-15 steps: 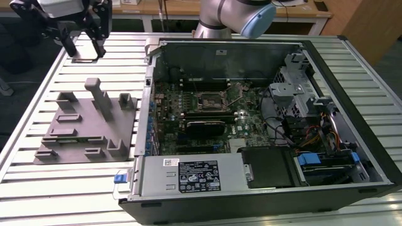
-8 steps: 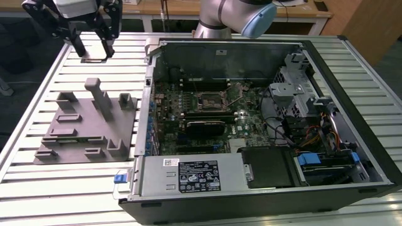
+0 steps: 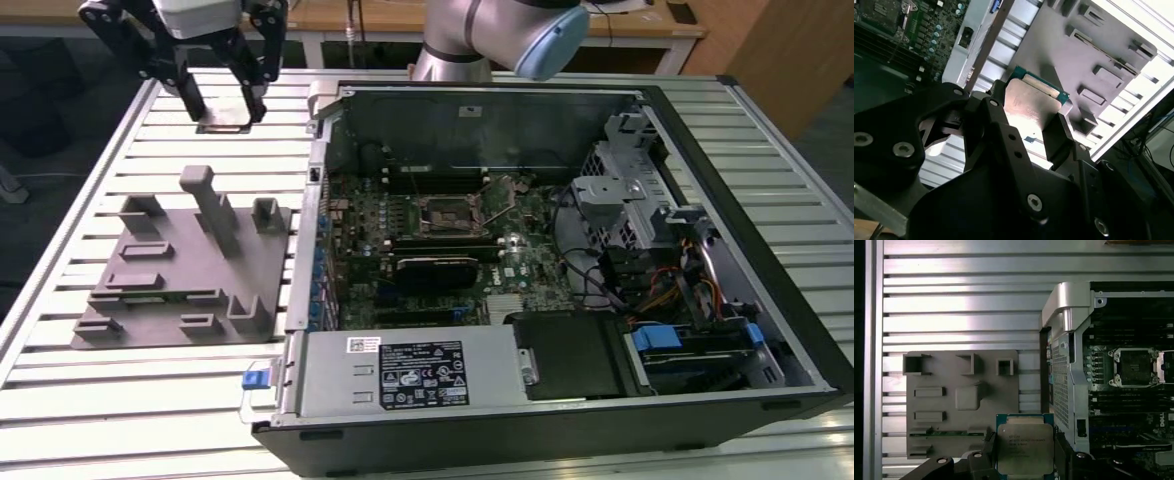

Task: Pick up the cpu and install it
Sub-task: 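Pick up the cpu and move it towards the insertion slot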

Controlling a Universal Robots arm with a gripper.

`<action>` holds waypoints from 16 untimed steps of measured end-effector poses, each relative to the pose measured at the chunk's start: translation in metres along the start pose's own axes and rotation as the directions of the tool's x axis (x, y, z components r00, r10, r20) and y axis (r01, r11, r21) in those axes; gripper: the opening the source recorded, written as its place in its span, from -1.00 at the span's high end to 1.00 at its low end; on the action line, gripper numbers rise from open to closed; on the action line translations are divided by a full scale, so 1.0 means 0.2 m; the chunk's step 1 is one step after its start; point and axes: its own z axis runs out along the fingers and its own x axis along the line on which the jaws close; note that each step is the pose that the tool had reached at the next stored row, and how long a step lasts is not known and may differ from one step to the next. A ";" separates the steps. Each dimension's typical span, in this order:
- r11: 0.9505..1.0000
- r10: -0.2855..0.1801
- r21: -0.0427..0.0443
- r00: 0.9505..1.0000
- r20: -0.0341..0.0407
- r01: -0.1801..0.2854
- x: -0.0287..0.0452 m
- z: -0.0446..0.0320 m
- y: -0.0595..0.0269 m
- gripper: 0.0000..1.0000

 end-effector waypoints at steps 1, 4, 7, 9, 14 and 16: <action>1.000 0.000 0.000 1.000 0.000 0.000 -0.013 0.000 0.000 -0.08; 1.000 0.000 0.000 1.000 -0.001 0.000 -0.057 0.000 0.002 -0.08; 1.000 0.000 0.000 1.000 -0.001 0.000 -0.102 0.001 0.003 -0.08; 1.000 0.000 0.000 1.000 -0.001 0.000 -0.133 0.001 0.004 -0.08; 1.000 0.000 0.000 1.000 -0.002 0.000 -0.218 0.002 0.007 -0.08; 1.000 0.000 0.000 1.000 -0.002 0.000 -0.248 0.002 0.008 -0.08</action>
